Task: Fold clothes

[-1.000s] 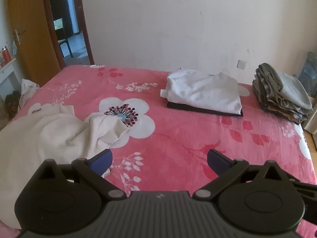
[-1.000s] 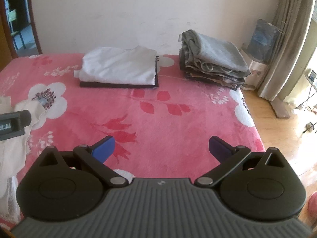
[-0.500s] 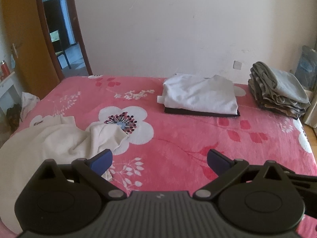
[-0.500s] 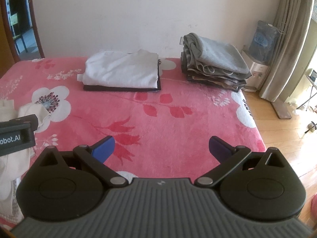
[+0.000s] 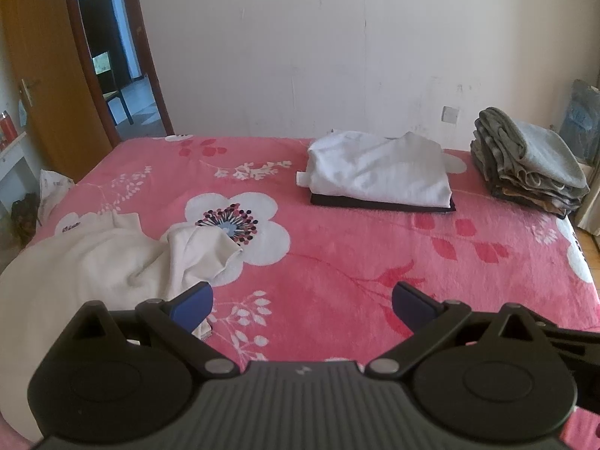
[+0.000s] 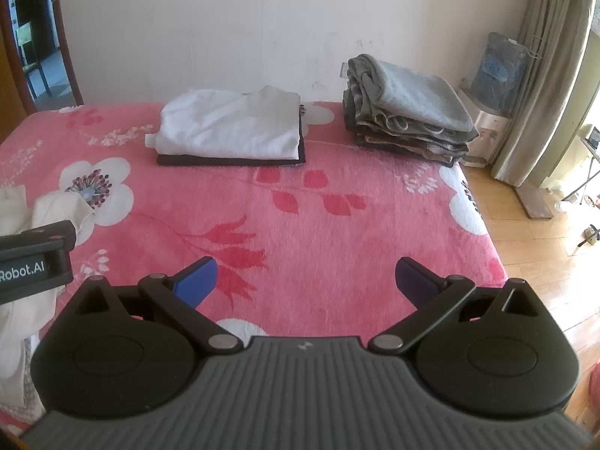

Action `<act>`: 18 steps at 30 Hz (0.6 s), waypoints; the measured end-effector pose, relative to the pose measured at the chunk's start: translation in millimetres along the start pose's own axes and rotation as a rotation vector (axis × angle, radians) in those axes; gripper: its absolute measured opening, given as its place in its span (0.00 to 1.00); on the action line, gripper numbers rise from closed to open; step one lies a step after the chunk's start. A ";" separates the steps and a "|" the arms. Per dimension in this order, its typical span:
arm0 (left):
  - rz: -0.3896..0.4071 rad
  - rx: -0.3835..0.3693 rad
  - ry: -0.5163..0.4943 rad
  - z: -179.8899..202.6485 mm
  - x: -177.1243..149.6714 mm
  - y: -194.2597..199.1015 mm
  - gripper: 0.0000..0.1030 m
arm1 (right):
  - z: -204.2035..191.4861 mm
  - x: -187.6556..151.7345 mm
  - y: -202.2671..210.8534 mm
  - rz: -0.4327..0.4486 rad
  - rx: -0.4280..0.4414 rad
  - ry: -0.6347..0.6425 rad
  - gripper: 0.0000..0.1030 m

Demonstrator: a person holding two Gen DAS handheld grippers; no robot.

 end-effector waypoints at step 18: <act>0.006 0.001 -0.005 3.6 -1.4 0.4 0.99 | 0.2 -0.9 -0.4 -0.008 -0.007 0.000 0.99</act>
Point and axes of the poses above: each gripper's, at about its wrist camera, not at the fingertips, and y roughly against the way its jaws point, z to its right, x to its top, the point moved 7 cm from there along -y, roughly the way its jaws point, and after that the axes turned 13 degrees about x, right-handed, at the moved point
